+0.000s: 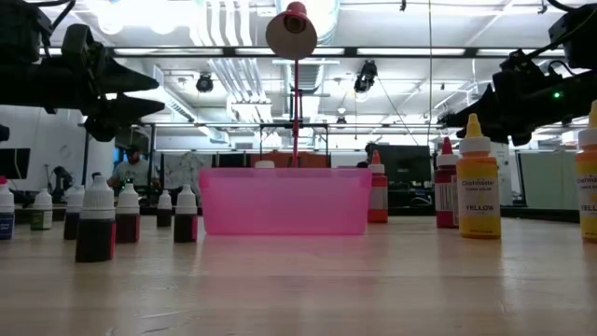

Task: Pick & Place food coloring
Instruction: Put the big orange food coloring bottle into the pink bin

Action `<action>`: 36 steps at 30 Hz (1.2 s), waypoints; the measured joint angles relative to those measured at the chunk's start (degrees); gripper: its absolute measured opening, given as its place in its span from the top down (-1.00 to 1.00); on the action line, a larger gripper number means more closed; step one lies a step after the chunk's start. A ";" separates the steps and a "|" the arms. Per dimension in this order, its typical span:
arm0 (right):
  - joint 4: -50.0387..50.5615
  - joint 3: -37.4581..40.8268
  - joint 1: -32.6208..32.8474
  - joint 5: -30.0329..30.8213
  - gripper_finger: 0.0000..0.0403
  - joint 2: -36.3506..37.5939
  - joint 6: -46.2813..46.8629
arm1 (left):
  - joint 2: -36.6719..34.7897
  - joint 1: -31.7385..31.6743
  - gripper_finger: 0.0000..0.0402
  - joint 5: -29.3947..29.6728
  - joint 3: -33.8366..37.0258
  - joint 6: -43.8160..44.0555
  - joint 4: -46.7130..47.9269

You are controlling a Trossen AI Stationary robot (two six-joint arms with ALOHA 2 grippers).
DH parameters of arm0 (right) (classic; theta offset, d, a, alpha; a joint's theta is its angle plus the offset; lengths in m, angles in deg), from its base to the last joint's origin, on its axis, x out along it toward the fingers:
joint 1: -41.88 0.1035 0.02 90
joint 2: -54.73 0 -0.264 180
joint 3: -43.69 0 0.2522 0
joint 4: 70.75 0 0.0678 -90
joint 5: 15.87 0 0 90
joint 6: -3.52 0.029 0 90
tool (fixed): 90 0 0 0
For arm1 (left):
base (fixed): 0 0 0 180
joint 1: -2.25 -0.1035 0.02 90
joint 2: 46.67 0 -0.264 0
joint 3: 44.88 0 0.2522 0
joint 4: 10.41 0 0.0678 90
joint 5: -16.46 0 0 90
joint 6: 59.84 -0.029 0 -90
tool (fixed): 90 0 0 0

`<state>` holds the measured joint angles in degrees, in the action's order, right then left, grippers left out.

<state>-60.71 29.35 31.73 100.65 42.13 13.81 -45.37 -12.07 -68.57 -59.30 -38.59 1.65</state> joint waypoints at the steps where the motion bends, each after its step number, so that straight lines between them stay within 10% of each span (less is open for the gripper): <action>1: 0.00 0.02 0.02 0.00 -0.76 0.02 -0.24 | -0.02 -0.01 -0.02 0.00 0.00 0.00 0.01; 16: 12.60 -27.91 0.00 0.50 -0.73 -17.65 -4.45 | -0.01 -0.02 -0.02 0.00 0.00 -0.02 0.01; 36: 53.27 -72.63 -2.40 -3.60 -0.73 -48.78 0.80 | 0.00 0.00 -0.02 0.00 0.00 -0.01 -0.01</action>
<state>-7.45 -43.28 29.32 97.05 -6.64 14.61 -45.38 -12.07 -68.57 -59.30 -38.60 1.64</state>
